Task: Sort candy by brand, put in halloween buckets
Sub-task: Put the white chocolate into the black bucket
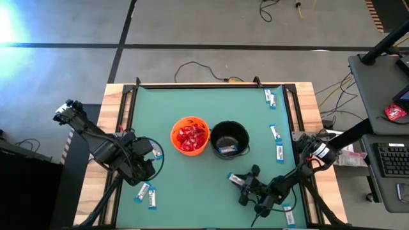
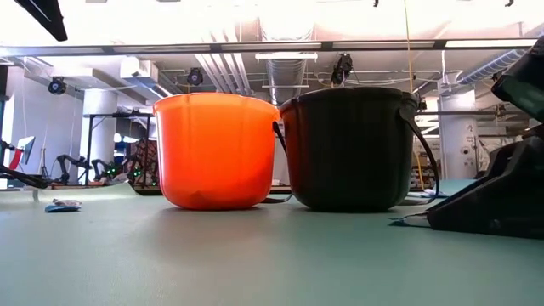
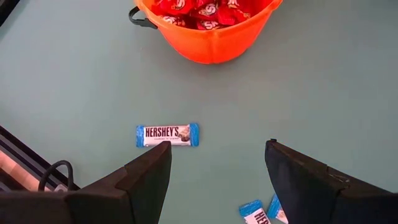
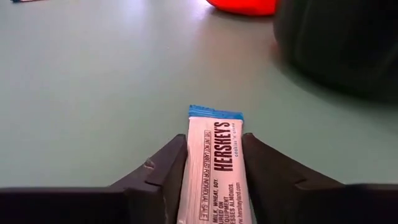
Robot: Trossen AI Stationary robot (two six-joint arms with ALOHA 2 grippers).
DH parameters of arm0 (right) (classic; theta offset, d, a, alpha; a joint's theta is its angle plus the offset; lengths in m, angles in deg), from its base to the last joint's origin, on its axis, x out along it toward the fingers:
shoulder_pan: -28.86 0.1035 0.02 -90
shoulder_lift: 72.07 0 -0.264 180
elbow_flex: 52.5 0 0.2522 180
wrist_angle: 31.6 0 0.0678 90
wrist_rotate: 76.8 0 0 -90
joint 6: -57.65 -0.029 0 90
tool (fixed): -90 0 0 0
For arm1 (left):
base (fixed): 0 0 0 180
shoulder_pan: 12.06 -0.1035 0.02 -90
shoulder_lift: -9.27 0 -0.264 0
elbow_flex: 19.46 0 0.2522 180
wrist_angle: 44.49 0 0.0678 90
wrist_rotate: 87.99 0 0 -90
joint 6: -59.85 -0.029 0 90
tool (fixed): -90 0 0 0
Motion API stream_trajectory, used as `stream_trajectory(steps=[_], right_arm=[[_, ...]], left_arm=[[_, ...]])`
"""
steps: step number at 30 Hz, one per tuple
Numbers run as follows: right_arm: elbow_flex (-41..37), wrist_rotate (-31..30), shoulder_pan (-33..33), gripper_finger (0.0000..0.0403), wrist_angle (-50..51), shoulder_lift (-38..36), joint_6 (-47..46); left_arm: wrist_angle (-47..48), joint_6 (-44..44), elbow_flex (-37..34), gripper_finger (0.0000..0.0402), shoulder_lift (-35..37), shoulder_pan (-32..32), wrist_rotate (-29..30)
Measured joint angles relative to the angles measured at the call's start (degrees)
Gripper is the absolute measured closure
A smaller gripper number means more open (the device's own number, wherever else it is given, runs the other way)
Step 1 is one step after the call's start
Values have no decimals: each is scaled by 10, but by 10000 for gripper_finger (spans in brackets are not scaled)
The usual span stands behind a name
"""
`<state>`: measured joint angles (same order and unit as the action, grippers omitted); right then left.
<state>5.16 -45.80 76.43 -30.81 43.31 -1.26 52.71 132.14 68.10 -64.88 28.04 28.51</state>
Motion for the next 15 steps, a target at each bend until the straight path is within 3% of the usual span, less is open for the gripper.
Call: stream_trajectory(steps=[7,15], right_arm=[[-1,22,-3,289,4,-32,24],[22,163,-35,281,10,-188,206]], left_arm=[[-5,2,0,159,0,0,1],[-19,2,0,159,0,-1,26]])
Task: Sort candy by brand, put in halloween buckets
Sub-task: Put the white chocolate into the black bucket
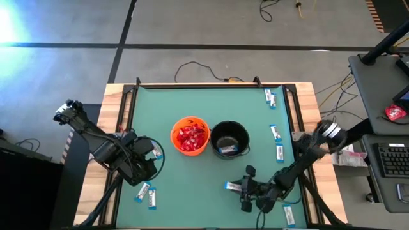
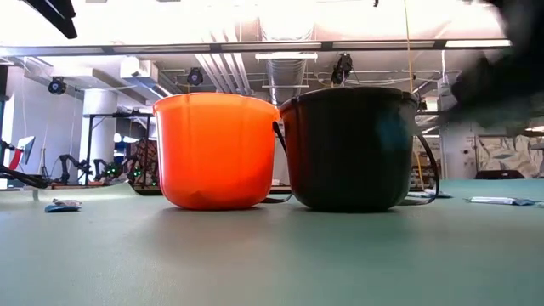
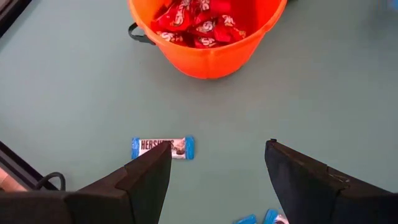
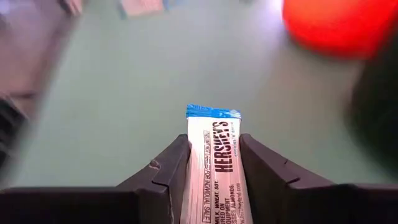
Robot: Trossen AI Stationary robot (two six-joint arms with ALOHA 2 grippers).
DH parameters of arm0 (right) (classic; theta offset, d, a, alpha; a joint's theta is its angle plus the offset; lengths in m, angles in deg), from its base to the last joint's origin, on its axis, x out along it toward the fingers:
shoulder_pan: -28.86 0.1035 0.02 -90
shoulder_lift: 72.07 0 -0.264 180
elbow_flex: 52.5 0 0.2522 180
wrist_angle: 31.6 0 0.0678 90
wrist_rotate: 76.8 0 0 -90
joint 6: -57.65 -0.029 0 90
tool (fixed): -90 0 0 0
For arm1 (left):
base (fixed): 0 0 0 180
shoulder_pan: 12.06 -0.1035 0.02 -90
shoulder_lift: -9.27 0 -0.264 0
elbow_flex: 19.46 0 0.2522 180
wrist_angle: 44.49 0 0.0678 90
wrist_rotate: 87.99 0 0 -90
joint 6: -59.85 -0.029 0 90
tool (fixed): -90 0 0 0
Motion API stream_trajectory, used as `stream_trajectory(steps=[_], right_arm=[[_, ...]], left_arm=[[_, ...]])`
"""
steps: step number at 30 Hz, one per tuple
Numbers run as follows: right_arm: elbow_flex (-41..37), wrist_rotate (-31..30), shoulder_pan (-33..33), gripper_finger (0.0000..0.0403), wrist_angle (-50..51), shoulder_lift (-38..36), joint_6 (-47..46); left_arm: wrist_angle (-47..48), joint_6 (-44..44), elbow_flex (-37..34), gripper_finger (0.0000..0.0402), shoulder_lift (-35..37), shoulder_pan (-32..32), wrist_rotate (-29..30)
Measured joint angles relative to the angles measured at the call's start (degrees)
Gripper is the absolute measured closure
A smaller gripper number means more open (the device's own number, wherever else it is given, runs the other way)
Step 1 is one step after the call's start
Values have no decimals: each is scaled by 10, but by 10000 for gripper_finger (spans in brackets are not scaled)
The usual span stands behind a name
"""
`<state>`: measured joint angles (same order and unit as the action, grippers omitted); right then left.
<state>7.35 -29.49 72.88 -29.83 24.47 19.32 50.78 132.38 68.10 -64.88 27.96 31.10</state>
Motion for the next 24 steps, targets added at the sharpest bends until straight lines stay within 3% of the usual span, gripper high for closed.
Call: stream_trajectory(steps=[5,11,17,24], right_arm=[[57,9,-45,291,67,-119,98],[173,17,-164,283,341,-191,128],[249,152,-296,291,501,-181,129],[243,283,-385,271,519,-136,137]], left_arm=[[-1,0,0,159,0,0,21],[-1,-2,0,159,0,-1,83],[14,1,0,159,0,-1,105],[18,2,0,159,0,-1,108]])
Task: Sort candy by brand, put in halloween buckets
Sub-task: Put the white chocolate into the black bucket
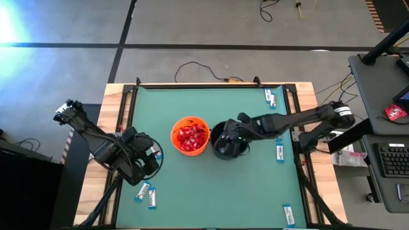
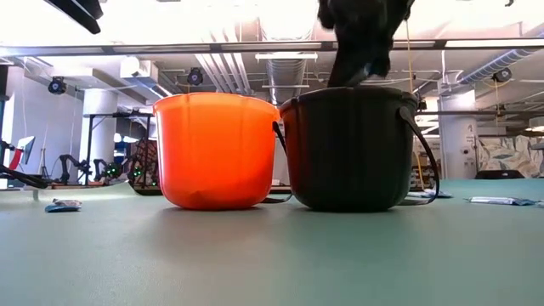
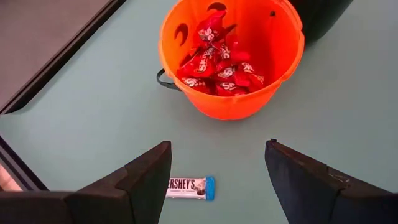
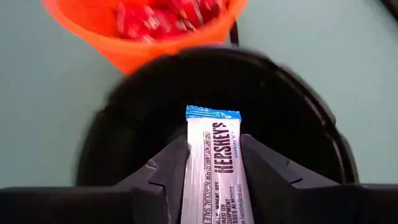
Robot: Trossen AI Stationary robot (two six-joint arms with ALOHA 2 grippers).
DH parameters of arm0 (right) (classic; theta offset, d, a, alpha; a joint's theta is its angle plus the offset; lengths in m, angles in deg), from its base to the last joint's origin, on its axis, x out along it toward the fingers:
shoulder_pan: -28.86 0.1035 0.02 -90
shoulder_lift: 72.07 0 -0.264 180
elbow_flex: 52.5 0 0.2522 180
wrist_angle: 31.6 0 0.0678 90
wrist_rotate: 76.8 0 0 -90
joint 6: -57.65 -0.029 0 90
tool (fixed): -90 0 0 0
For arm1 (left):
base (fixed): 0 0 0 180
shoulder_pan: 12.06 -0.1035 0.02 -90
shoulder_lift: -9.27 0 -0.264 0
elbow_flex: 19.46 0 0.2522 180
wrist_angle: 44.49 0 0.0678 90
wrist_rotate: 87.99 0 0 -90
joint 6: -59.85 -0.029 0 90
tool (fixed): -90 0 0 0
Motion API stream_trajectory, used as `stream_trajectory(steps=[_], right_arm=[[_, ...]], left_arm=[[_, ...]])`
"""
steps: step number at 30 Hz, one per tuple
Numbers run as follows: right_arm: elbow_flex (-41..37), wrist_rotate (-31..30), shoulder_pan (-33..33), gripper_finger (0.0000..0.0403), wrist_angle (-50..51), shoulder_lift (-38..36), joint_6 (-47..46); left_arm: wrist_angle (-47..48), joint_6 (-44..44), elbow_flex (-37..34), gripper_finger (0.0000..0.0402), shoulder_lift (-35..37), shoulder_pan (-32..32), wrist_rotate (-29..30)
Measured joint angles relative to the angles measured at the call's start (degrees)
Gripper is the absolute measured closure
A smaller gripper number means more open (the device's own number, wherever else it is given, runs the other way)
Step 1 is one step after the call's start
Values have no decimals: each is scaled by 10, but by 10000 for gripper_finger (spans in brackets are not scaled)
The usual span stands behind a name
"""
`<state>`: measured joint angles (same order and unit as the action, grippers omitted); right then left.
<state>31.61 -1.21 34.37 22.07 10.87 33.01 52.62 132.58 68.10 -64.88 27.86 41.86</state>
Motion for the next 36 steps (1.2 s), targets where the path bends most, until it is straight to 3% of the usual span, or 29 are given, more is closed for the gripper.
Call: stream_trajectory(steps=[11,20,26,31,36], right_arm=[[9,16,-15,195,28,18,-27],[87,13,46,164,269,-68,-174],[39,28,158,179,425,-130,-428],[-69,68,240,213,430,-152,-612],[-184,93,246,266,386,-141,-589]], left_arm=[[9,20,0,159,0,0,33],[14,26,0,159,0,0,32],[24,26,0,159,0,0,36],[23,34,0,159,0,0,62],[22,33,3,159,0,-1,63]])
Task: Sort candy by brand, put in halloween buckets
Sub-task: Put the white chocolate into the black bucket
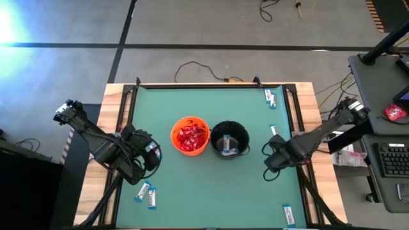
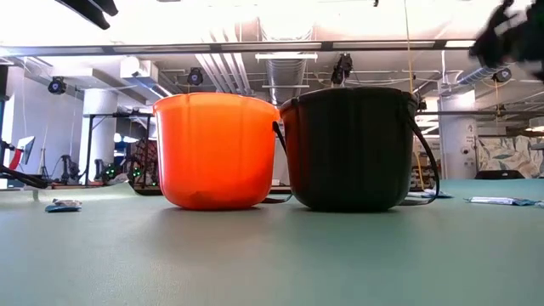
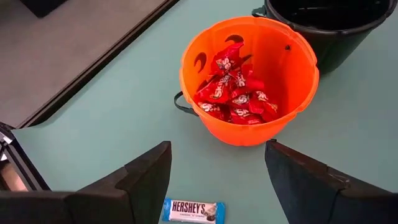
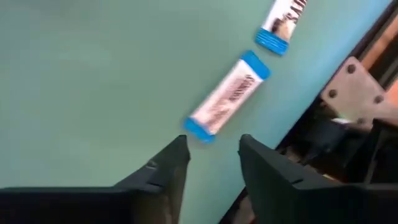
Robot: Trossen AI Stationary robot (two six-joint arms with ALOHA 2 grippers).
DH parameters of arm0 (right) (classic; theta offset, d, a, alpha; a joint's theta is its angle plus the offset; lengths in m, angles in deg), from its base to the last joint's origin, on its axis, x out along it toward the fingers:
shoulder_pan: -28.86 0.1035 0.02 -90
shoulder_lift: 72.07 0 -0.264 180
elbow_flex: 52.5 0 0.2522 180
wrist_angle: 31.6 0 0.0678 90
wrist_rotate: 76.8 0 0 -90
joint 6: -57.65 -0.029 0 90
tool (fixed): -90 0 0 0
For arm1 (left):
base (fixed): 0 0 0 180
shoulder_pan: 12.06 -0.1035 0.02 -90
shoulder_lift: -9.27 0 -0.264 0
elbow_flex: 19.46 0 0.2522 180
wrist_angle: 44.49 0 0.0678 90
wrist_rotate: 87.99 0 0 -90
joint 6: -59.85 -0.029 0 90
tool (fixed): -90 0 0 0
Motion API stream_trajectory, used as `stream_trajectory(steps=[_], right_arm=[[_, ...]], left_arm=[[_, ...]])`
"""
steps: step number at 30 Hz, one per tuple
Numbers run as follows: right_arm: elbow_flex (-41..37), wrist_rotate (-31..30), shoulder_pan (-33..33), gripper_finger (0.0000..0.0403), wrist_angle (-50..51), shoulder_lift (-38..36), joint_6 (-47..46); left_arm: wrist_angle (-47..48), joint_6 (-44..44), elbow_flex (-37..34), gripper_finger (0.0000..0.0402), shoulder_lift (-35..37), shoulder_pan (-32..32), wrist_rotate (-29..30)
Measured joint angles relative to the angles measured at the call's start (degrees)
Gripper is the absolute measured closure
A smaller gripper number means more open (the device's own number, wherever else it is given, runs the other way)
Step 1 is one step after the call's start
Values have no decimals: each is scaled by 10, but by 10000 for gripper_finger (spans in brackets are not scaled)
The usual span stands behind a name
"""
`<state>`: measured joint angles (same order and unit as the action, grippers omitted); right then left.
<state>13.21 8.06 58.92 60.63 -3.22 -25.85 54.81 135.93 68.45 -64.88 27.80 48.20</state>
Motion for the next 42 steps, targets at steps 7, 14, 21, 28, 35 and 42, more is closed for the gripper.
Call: stream_trajectory(steps=[7,14,21,28,35,42], right_arm=[[-85,2,-39,366,-15,41,109],[-102,-9,-70,390,-67,96,199],[-124,22,-64,390,-146,163,225],[-46,111,-21,390,-232,189,241],[32,49,77,390,-337,185,310],[87,-79,187,389,-361,198,253]], left_arm=[[-3,-3,0,159,0,0,0],[-11,12,0,159,0,0,0],[-21,12,1,159,0,1,-30],[-21,7,1,159,0,2,-48],[-30,-14,1,159,0,2,-147],[-57,-53,1,159,0,2,-179]])
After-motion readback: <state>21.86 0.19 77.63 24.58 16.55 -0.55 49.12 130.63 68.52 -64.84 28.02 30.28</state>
